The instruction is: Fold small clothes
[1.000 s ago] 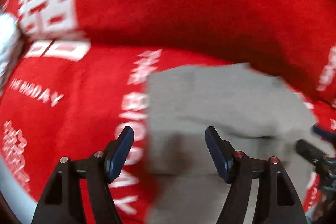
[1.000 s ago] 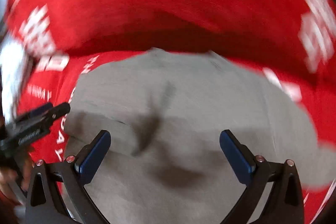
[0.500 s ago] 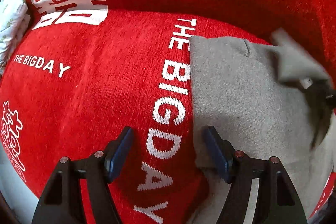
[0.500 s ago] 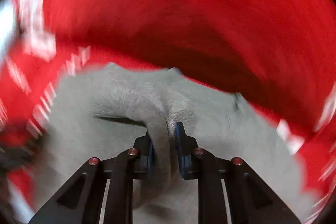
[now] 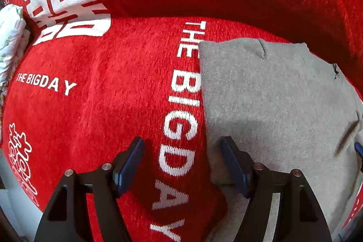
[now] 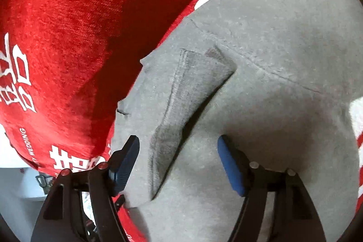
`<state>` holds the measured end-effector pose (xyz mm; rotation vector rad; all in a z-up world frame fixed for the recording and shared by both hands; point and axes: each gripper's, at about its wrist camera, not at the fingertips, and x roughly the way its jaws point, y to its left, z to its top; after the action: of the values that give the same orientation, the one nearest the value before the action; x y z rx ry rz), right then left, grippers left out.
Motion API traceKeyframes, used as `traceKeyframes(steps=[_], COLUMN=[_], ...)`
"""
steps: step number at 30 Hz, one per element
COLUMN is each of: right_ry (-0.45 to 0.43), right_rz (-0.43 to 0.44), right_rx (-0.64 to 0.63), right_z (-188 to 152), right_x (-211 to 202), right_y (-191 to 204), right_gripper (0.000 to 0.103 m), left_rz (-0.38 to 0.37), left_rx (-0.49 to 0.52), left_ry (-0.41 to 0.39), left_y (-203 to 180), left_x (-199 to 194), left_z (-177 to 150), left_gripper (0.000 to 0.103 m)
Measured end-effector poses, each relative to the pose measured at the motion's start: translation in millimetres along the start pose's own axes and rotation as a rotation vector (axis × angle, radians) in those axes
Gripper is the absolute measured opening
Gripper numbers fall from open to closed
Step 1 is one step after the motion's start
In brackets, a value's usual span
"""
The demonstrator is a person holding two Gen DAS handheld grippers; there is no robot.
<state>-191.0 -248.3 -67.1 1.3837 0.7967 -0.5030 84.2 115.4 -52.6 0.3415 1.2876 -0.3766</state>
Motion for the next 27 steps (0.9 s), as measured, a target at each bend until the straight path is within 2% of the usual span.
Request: traceKeyframes(steps=[5,8,9,11,14,16,18,20,22,25,27], right_ry=[-0.009,0.0,0.002,-0.018,-0.057,-0.074,-0.09,-0.062,0.038,0.198,0.3], right_rz=[-0.012,-0.165,-0.227,-0.271,-0.405,-0.43,-0.367,-0.236,-0.081,0.087,0.176], right_rx=[-0.004,-0.051,-0.054,-0.057,-0.072,-0.045,-0.012,-0.01,-0.045,-0.067,-0.023], right_z=[3,9,10,7,-4,-13,-19,-29,-45,-79,-104], right_x=[11,16,14,3,-17,-31,-44,-45,-30,9,41], right_y=[23,28,24,16,6,-6,-15,-15,-3,21,32], right_gripper=[0.075,0.075,0.071,0.069,0.069,0.069,0.071,0.071,0.071,0.071,0.071], left_rz=[0.011,0.028,0.027,0.021,0.017,0.018,-0.005,-0.04,-0.071,-0.122,-0.134], left_rx=[0.018,0.036,0.032,0.022,0.02,0.023,0.017,0.009,0.007,0.01,0.009], left_ry=[-0.01,-0.004,-0.007,-0.001,0.01,0.003,0.003,0.006,0.014,0.063,0.098], left_y=[-5,-7,-7,-5,-1,3,9,16,22,25,24], left_x=[-2,3,3,2,0,-3,-4,-4,0,14,26], left_z=[4,2,1,1,4,9,15,25,37,56,65], left_gripper=[0.072,0.072,0.072,0.072,0.072,0.072,0.072,0.072,0.072,0.072,0.072])
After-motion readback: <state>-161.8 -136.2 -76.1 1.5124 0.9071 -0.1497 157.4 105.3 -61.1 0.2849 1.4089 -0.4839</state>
